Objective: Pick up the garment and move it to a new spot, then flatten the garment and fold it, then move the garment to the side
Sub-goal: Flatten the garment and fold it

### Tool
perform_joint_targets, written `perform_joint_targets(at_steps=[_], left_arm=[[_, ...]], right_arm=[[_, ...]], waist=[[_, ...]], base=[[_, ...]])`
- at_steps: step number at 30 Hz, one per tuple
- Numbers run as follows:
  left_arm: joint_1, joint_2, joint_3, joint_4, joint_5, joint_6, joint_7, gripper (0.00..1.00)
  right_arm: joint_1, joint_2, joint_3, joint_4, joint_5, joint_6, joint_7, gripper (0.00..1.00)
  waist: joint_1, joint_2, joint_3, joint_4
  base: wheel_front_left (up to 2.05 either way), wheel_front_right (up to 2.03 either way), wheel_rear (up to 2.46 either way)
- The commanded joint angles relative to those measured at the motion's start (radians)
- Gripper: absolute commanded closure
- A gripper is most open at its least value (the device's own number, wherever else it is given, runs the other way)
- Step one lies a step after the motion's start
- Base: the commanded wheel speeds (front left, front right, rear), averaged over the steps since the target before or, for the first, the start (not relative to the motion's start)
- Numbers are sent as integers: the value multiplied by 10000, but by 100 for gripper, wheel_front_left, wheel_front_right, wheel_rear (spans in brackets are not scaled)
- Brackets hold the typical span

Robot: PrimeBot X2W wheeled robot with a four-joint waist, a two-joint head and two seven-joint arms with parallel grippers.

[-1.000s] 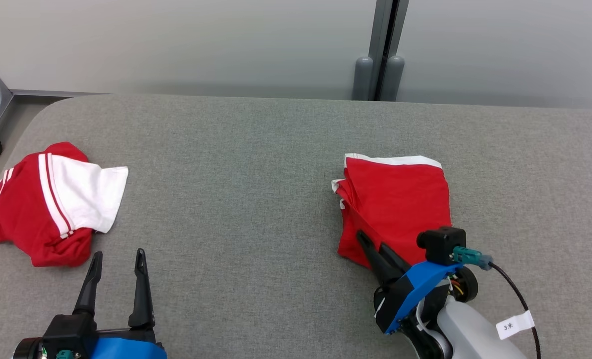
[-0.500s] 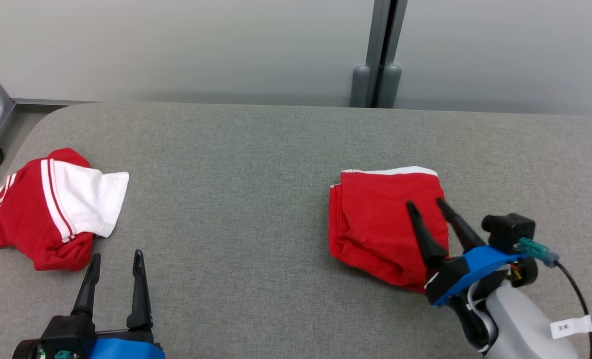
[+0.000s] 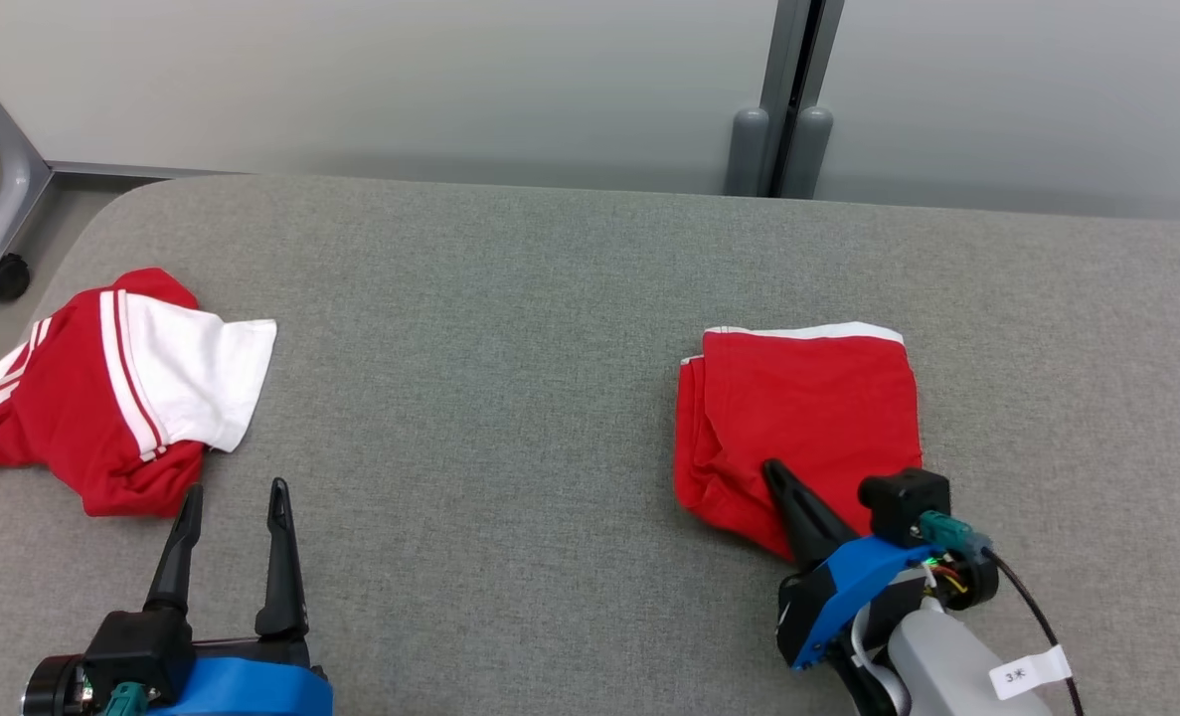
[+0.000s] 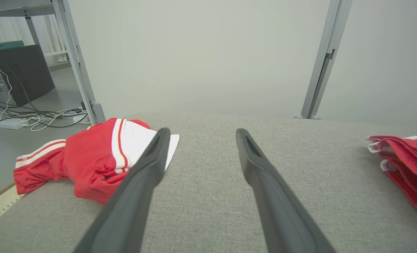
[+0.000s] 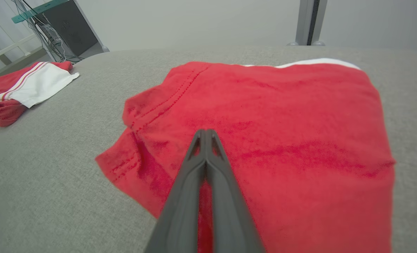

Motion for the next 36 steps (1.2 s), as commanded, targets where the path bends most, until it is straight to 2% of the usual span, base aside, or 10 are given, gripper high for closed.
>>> perform_joint_targets(at_steps=[1,5,8,9,10,11,21,22,27,36], left_arm=[[-210,-17,0,7,-7,-17,-26,0],[-207,-14,8,50,42,-19,-26,0],[-166,-15,83,53,83,-17,-26,0],[-150,-18,106,54,106,-17,-26,0],[-144,-20,121,63,114,-17,-26,0],[-128,-9,166,67,115,-19,-27,0],[78,-2,323,140,248,-17,-27,0],[78,-2,323,140,248,-17,-27,0],[255,13,329,225,291,-17,-26,0],[460,78,390,363,477,-17,-25,0]], right_arm=[[-3,64,257,14,116,5,-57,100],[175,82,1498,-425,1195,5,-56,100],[34,54,1631,-722,1481,5,-58,99],[-4,60,1529,-880,1420,5,-56,70],[-15,62,1380,-1060,1291,5,-56,19],[8,63,1180,-1272,1150,5,-58,0],[1595,-220,-1567,-3668,-1046,5,-55,0],[1595,-220,-1567,-3668,-1046,5,-55,0],[3043,-163,-3122,-4872,-1769,5,-55,0],[4282,56,-3637,-5289,-2342,5,-56,0]], waist=[[0,0,18,10],[0,0,19,0],[0,0,-30,-120],[0,0,-54,-172],[0,0,-77,-222],[0,0,-117,-292],[0,0,-506,-805],[0,0,-506,-805],[0,0,-749,-917],[0,0,-953,-959]], base=[[0,0,0],[0,0,0],[0,0,0],[0,0,0],[0,0,0],[0,0,0],[0,0,0],[0,0,0],[0,0,0],[0,0,0]])
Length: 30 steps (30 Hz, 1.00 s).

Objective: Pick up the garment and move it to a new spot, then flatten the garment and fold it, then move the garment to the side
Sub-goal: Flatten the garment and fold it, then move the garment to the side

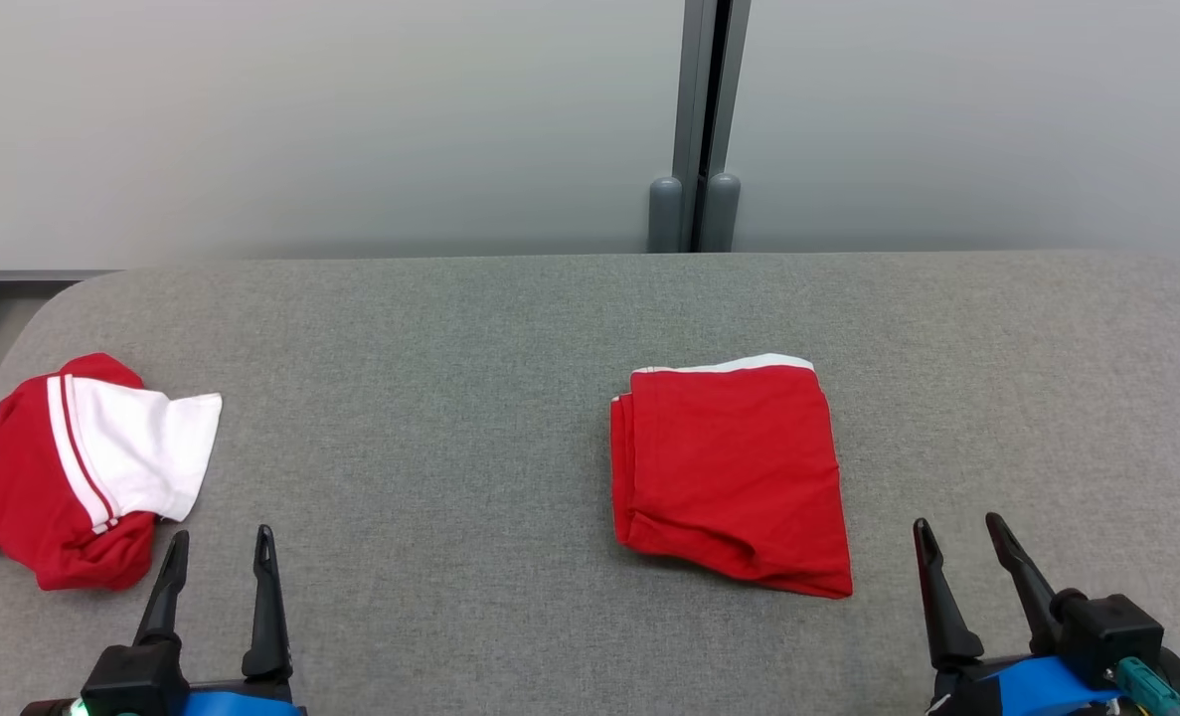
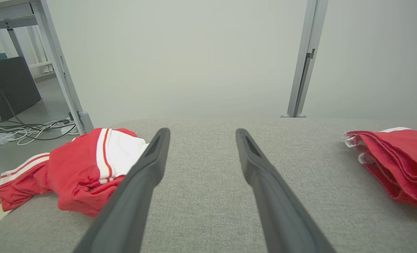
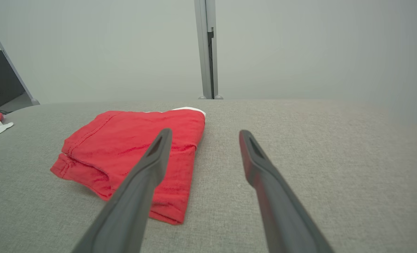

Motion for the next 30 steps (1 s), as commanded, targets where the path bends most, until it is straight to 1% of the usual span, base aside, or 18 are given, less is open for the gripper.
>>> perform_joint_targets(at_steps=[1,10,16,30], left_arm=[[43,43,9,55,71,-5,-25,0],[7,231,-221,402,411,196,-25,0],[83,203,-357,447,322,307,-27,0],[-48,269,-372,435,154,345,-25,0]], right_arm=[[145,22,-50,-45,-62,5,-54,0],[344,47,-27,319,-40,5,-54,0],[325,47,49,526,49,5,-54,0],[195,47,166,647,31,5,-54,0]], waist=[[1,0,-17,6],[1,0,-153,83],[1,0,-177,89],[1,0,-44,107]], base=[[0,0,0],[0,0,0],[0,0,0],[0,0,0]])
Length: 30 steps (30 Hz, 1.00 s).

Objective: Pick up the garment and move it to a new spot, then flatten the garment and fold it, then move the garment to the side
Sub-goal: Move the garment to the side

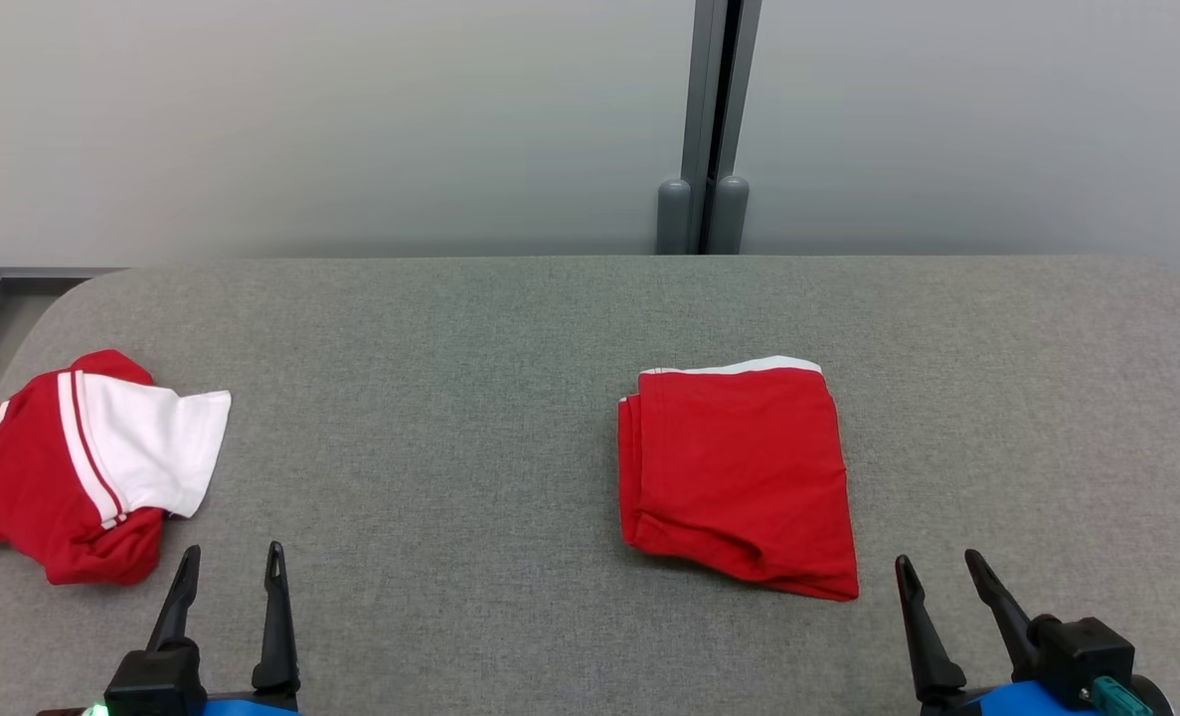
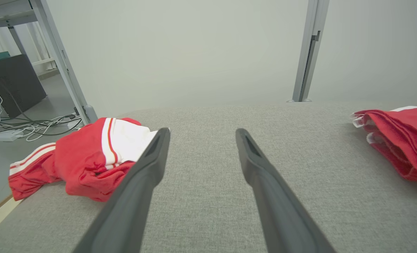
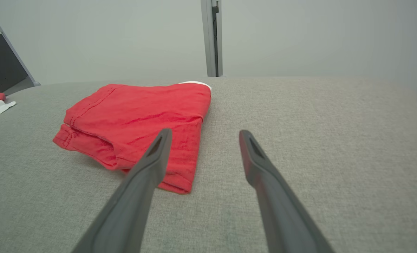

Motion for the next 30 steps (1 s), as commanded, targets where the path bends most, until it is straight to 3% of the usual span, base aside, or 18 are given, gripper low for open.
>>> perform_joint_targets(at_steps=[1,8,14,22,30], left_arm=[[-99,51,-19,-8,-43,24,-25,0],[-16,17,-59,-72,-48,90,-27,0],[-259,-7,-86,-137,-82,97,-25,0],[-670,-14,-89,-212,-111,68,-27,0],[-992,-25,-75,-193,-164,28,-25,0]], right_arm=[[-4,-2,17,12,64,5,-54,0],[-118,-2,192,113,43,5,-54,0],[-1448,-6,500,413,-479,4,-54,0],[-4355,-153,436,2616,-993,4,379,0],[-5682,-270,253,5372,-1027,4,942,0]], waist=[[-1,0,-8,0],[-1,0,-48,52],[-1,0,169,152],[-1,0,787,302],[-1,0,1265,448]], base=[[0,0,0],[0,0,0],[0,0,0],[0,0,0],[0,0,0]])
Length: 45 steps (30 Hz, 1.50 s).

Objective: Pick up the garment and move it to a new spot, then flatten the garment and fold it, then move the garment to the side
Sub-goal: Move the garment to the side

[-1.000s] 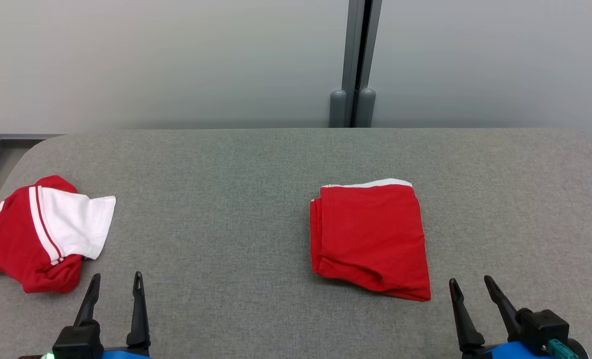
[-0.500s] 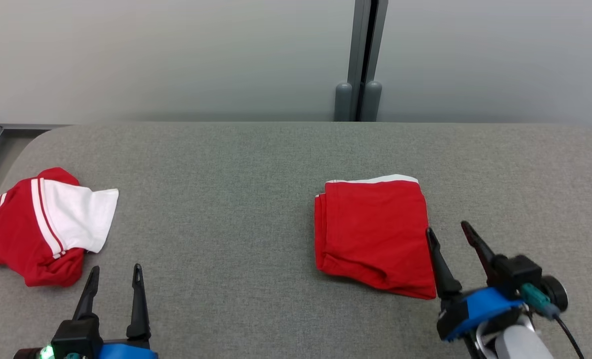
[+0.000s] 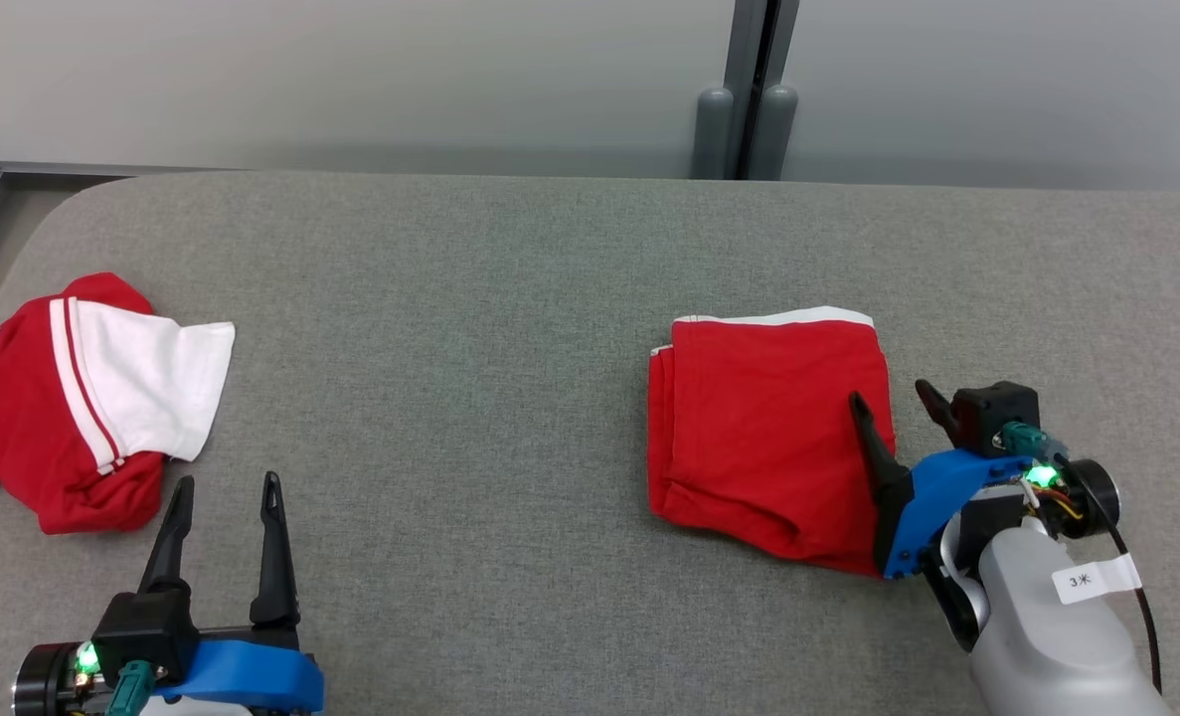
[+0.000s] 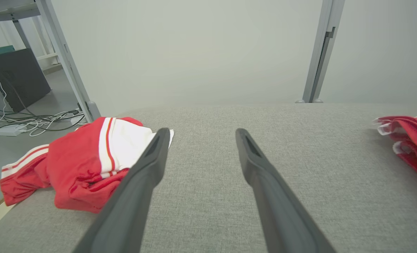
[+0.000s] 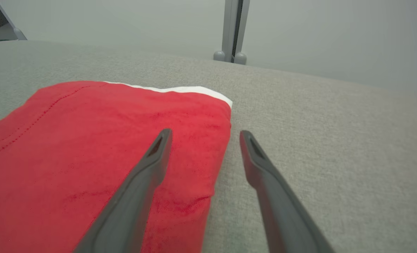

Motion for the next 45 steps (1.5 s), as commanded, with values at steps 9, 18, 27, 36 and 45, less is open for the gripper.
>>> perform_joint_targets(at_steps=[9,18,27,36,45], left_arm=[[-276,-32,6,10,-60,-33,-27,0],[-538,-61,-65,7,-28,-97,-27,0],[-699,-1,-4,-304,-45,-142,-29,0],[-1236,282,-77,-1146,53,-220,-27,0],[-1795,822,39,-2579,168,-261,-27,0]], right_arm=[[-443,121,131,2140,340,5,-281,0],[-1245,227,702,3343,706,5,-416,100],[-2279,-382,1917,3318,382,-3,-781,100],[-4176,-1787,3337,3253,102,0,-648,100],[-6031,-3417,3723,3016,600,0,-405,100]], waist=[[-2,-1,290,40],[-2,-1,515,127],[-2,-1,877,-280],[-2,-1,1882,-906],[-2,-1,3656,-1975]], base=[[0,0,0],[0,0,0],[0,0,0],[0,0,0],[0,0,0]])
